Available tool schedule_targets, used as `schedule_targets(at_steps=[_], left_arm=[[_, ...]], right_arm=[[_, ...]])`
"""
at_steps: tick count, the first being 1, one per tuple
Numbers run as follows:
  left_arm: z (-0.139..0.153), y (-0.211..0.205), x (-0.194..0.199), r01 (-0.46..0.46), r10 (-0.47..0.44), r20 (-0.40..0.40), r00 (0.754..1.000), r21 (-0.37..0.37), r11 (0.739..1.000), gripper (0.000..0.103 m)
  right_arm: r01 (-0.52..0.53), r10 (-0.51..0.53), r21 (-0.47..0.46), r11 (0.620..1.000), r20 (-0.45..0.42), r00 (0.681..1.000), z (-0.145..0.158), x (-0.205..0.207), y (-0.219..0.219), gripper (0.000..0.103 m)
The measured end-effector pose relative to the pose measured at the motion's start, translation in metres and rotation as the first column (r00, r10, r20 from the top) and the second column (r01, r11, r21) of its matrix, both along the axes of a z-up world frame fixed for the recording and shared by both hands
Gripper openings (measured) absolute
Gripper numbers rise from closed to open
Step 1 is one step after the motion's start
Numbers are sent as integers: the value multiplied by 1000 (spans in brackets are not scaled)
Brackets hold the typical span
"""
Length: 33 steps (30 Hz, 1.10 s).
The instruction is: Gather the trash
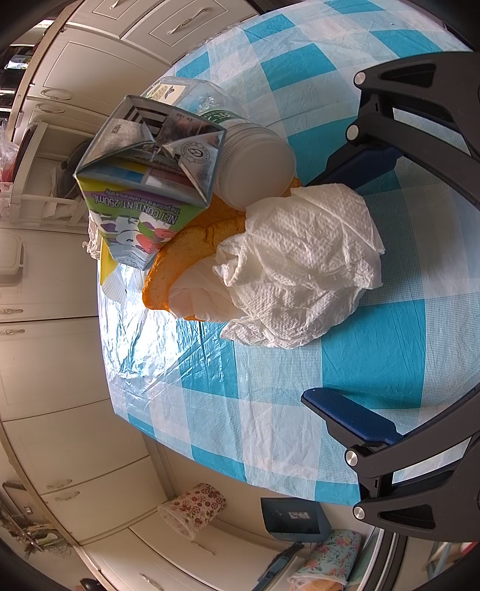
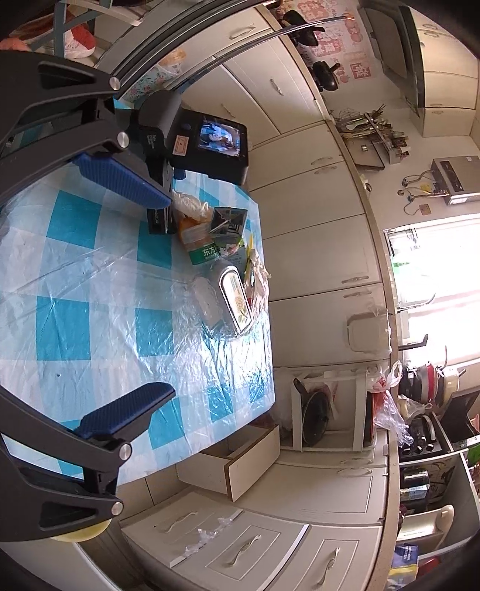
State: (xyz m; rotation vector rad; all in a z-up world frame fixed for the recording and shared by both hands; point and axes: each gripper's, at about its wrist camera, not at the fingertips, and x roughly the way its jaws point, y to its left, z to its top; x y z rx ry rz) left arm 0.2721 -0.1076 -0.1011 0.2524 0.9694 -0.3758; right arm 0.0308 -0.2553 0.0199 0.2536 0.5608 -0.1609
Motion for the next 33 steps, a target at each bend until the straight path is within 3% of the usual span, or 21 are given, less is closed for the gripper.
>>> schedule_targets(at_steps=[16,24,29,33], left_arm=[[0,0,1,0,0,-1,1000,0,1000,96],[0,0,1,-2,2,0,1000,-1,1000,96],[1,-3,-6,16,-14,-56,998,27,999,96],[14,7,-34,-62,63,-21,998,17,998,95]], right_arm=[[4,-4,92,996,3,1000,-2,1,-31,92],[1,0,88,996,-9,1000,-5,8,-34,92],[-13,14,68,998,-10,1000,-4,12,-31,92],[-8,9,64,998,-6,1000,-4,12,-32,92]])
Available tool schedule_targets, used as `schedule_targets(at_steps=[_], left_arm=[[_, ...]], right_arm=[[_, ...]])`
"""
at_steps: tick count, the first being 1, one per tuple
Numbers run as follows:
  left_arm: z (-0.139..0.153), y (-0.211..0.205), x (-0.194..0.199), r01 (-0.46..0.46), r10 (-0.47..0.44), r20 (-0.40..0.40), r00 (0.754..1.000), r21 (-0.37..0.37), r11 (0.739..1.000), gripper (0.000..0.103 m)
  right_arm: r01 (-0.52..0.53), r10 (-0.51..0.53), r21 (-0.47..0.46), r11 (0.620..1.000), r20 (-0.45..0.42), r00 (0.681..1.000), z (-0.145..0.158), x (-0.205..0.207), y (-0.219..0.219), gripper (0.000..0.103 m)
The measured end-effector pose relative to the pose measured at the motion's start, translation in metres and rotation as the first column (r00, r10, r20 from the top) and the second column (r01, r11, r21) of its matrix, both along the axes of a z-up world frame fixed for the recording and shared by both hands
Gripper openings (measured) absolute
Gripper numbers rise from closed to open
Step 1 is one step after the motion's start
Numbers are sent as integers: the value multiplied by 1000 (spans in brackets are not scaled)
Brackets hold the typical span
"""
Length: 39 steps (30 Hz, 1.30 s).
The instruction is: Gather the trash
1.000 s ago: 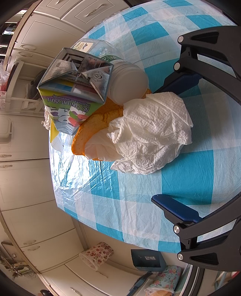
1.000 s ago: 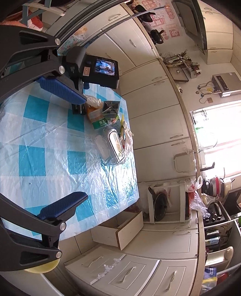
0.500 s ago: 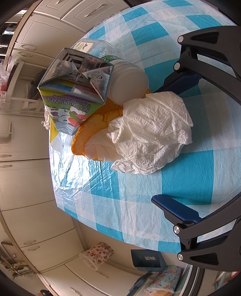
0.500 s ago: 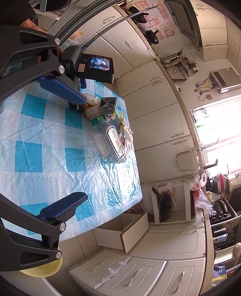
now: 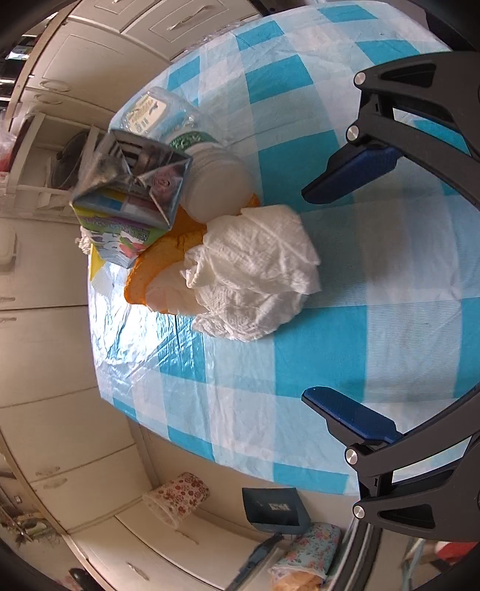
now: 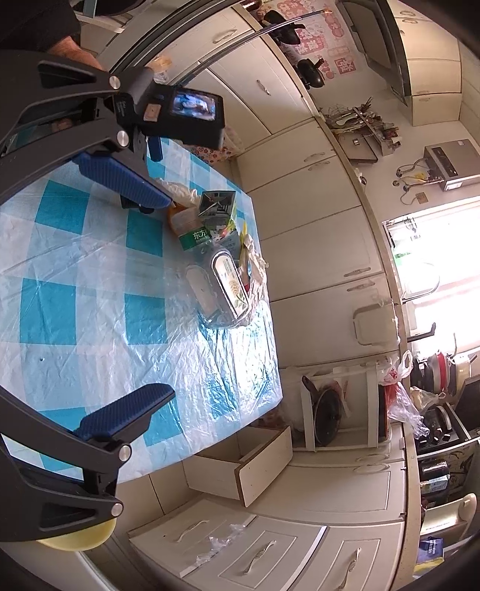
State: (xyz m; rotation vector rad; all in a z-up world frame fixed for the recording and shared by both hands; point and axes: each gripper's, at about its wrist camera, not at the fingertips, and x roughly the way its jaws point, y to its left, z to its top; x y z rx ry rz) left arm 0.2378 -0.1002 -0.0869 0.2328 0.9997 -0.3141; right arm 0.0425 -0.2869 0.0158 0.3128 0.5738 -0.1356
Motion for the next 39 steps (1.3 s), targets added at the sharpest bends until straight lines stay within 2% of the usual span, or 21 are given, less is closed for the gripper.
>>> schedule_targets(at_steps=[3,12,16,23,39], left_arm=[[19,10,-31,-36,37,34,999,-24,999,95],[102,24,-124,-54,61,166,984,-48,997,95],[120,25,-154,-79,92,170,981,-78,994,95],[122,23,-185,-83,93,183,979,-64,995,95],[108,27,-192,-88,97,173,980,-59,994,95]], right_arm=[[2,-2,-13,1000,11,1000,2,-3,1,92],[21,-16,-55,998,80,997,13,-19,3,92],[29,-23,-66,997,99,995,17,-27,5,92],[39,-30,-79,996,104,994,20,-32,6,92],[25,-14,-103,994,99,995,18,-31,14,93]])
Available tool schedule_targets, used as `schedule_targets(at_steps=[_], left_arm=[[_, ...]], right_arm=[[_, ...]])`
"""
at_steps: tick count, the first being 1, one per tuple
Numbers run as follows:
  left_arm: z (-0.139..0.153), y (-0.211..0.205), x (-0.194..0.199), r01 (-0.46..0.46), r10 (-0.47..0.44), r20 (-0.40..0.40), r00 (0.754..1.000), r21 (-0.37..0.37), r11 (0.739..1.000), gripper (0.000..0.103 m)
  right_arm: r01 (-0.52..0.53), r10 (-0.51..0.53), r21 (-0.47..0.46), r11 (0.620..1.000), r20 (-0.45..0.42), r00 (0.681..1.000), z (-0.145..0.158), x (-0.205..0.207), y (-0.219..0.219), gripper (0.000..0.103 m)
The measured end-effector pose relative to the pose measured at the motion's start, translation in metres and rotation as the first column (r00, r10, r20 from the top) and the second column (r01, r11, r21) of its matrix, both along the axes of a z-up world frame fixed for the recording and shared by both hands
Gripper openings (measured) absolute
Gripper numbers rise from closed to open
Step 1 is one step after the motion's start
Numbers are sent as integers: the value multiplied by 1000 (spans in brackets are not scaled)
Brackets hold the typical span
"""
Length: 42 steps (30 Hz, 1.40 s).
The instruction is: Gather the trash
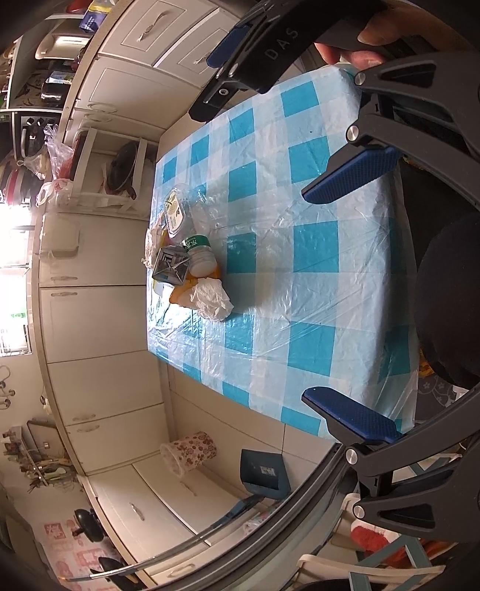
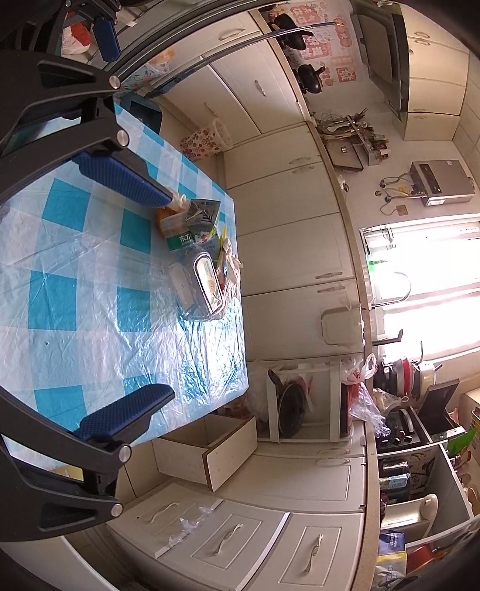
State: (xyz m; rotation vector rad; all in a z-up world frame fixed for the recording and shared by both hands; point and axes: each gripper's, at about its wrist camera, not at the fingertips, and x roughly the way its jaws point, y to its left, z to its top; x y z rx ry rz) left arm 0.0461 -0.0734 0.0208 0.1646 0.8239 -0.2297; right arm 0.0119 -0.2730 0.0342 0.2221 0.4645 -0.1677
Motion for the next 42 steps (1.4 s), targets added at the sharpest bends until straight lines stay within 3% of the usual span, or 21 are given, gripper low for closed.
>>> schedule_targets(at_steps=[7,30,33,37,42], left_arm=[[-4,-1,0,11,-11,-4,1000,6,1000,95],[-9,27,12,-24,13,-80,997,-132,991,95],[-8,26,22,33,-49,-101,994,-155,987,95],[-7,17,55,129,-132,-67,989,-52,990,95],[-30,2,110,210,-215,-113,970,-56,976,95]], right_arm=[[-5,5,-5,1000,-1,1000,0,0,1,93],[-73,70,-65,995,-45,997,-6,13,22,93],[-74,71,-62,995,-46,996,-6,13,23,93],[-80,79,-42,996,-44,996,-6,13,23,93],[-97,96,-26,995,-45,994,-7,15,22,93]])
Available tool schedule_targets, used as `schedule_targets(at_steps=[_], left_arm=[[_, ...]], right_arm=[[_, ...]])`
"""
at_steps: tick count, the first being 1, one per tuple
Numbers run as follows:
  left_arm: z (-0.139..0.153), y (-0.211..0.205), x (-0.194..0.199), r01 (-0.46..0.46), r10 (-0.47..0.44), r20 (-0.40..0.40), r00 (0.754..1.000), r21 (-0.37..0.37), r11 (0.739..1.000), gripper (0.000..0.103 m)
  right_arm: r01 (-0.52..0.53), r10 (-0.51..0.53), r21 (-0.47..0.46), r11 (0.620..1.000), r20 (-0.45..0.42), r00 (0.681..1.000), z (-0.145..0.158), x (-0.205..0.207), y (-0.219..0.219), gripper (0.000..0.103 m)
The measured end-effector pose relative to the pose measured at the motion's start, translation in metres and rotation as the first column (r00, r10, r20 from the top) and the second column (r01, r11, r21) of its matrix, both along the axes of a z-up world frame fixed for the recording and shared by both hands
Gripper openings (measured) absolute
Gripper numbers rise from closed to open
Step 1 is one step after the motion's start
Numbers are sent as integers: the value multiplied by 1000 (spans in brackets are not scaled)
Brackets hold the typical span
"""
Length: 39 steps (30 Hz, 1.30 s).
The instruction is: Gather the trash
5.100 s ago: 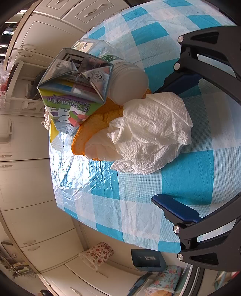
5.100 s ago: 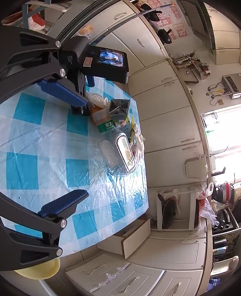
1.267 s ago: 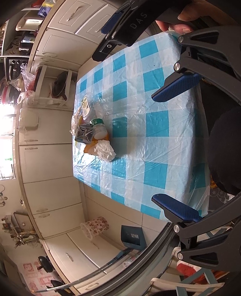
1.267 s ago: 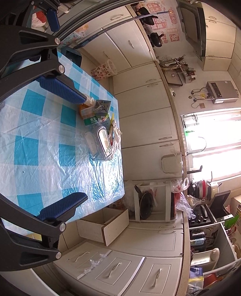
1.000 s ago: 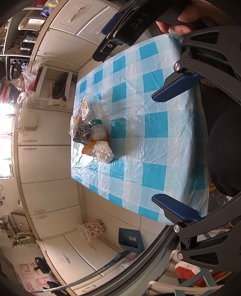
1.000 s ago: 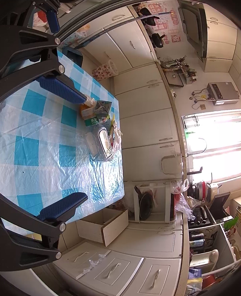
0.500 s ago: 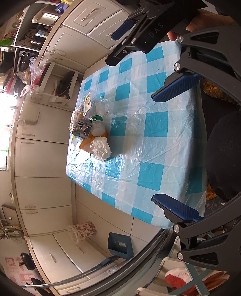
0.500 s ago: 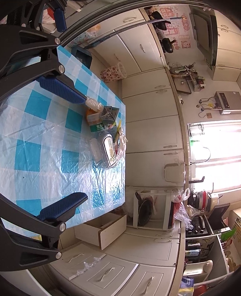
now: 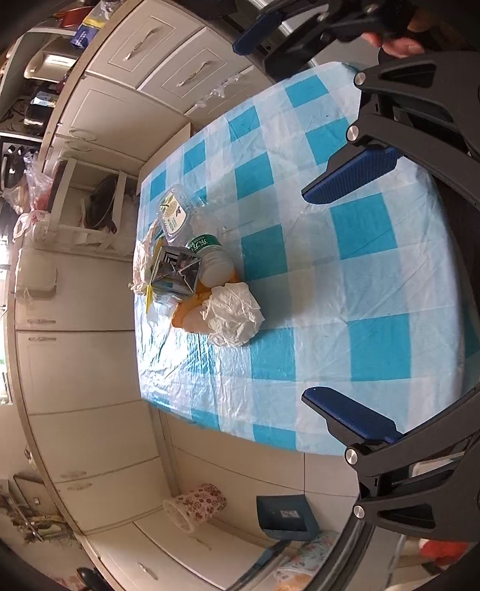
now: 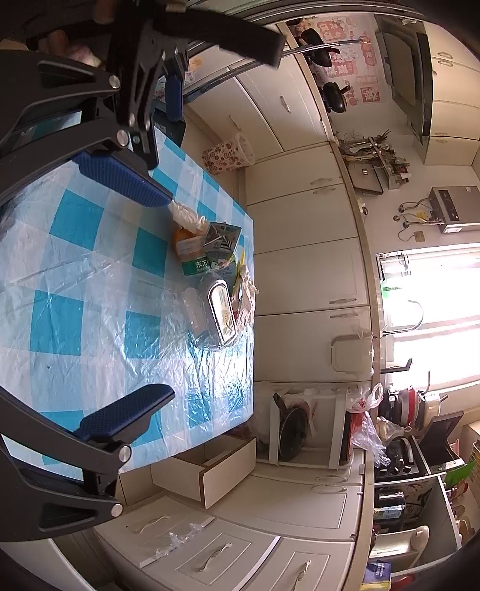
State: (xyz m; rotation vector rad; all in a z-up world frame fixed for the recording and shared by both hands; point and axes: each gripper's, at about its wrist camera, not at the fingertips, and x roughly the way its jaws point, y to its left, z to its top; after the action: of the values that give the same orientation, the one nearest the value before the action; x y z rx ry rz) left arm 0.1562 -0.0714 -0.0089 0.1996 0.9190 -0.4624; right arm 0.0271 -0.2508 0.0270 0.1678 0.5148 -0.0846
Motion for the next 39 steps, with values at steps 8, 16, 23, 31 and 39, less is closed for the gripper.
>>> schedule_targets(at_steps=[8,16,23,31,39], left_arm=[[-37,-23,64,-43,42,-22,999,-5,999,92],[-62,-10,94,-83,61,-144,988,-147,986,15],[-64,23,70,-116,80,-154,985,-241,964,7],[-72,67,35,-156,112,-176,978,-261,953,7],[-67,73,27,-136,93,-161,983,-282,950,7]], right_arm=[[-9,10,39,999,-27,1000,-7,12,-4,93],[-3,8,96,995,-57,998,-16,28,-15,93],[-12,19,104,995,-73,997,-19,35,-10,93],[-97,106,84,992,-100,989,-1,90,13,93],[-139,139,31,990,-399,906,17,225,51,93]])
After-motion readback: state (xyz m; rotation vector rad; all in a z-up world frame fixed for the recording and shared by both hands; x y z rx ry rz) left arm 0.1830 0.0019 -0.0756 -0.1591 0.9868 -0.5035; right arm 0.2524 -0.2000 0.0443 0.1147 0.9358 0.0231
